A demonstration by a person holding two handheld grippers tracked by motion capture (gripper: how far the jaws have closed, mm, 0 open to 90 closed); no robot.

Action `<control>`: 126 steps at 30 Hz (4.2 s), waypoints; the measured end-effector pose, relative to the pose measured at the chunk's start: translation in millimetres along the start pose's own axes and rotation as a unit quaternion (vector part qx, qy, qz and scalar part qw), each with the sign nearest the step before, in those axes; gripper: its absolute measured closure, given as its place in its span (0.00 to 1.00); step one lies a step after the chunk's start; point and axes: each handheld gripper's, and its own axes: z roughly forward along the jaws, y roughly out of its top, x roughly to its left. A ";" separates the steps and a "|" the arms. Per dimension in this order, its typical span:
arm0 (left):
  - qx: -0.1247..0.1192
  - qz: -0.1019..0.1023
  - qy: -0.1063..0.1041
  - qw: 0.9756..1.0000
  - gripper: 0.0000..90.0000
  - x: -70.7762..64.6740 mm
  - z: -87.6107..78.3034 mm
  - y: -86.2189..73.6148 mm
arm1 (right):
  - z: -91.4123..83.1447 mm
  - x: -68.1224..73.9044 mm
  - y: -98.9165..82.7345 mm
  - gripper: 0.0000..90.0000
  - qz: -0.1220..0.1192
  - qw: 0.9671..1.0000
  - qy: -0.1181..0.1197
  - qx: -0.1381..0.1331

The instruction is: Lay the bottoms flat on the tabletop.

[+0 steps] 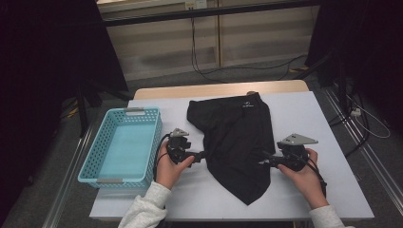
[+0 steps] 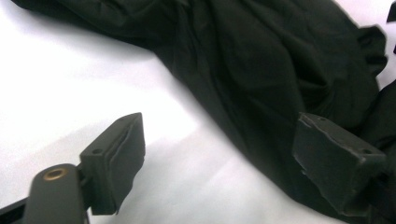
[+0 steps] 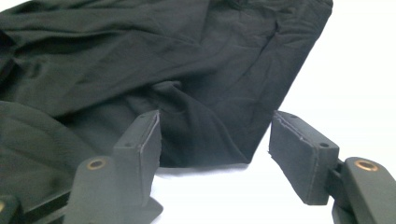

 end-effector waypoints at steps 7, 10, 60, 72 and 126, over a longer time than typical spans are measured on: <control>-0.002 0.000 -0.002 1.000 0.19 0.1 -7.2 -0.4 | 5.5 3.5 3.5 0.52 -0.007 1.000 0.012 -0.003; 0.000 0.002 -0.003 1.000 0.19 -1.0 -8.1 -1.5 | 7.0 8.5 7.3 0.61 -0.019 1.000 0.017 -0.011; 0.001 -0.007 -0.004 1.000 0.27 -3.6 -12.0 -5.9 | 25.8 28.9 8.7 0.99 -0.046 0.998 0.027 0.015; 0.000 -0.004 -0.010 1.000 0.26 -7.4 -9.5 -2.9 | -0.8 -28.5 -15.2 0.99 -0.001 0.998 -0.056 0.029; -0.004 -0.012 0.002 1.000 0.25 -3.3 -21.9 -8.9 | 31.2 125.2 13.3 1.00 -0.146 0.970 0.192 0.040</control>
